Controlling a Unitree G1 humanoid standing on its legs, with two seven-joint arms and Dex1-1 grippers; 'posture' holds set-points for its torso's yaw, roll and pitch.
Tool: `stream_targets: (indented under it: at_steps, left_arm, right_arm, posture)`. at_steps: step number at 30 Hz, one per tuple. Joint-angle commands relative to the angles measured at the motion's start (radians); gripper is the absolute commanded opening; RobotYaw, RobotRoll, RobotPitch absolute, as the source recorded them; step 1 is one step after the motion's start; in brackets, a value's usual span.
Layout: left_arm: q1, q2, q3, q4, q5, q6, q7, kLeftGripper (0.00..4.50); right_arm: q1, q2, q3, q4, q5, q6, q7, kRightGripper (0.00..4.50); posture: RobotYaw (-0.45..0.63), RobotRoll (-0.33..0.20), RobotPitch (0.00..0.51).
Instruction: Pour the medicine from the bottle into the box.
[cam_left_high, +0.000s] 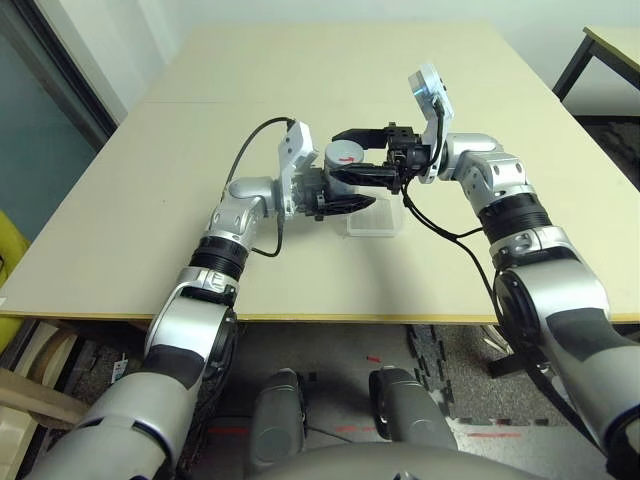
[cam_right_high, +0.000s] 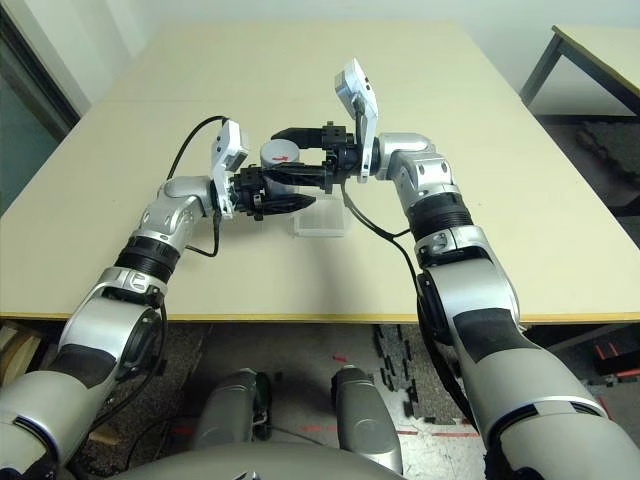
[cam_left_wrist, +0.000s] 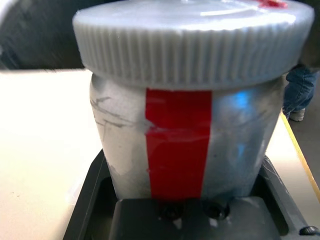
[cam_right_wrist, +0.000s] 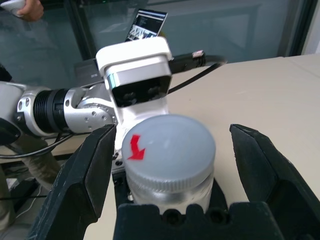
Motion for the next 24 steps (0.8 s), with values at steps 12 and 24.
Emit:
stream_targets:
  at_steps: [12,24]
  left_arm:
    - [-0.012,-0.015,0.005,0.013,0.014,-0.01,-0.013,2.7]
    - [-0.012,-0.01,0.023,-0.002,-0.003,0.015,-0.004,2.7]
  right_arm:
    - [-0.036,0.021,-0.019,0.053,-0.036,-0.036,-0.065,4.5]
    - [-0.037,-0.027,-0.027,0.14,-0.071,-0.094,-0.082,4.5]
  posture:
    - [-0.22,0.0,0.047]
    - [-0.21,0.0,0.052]
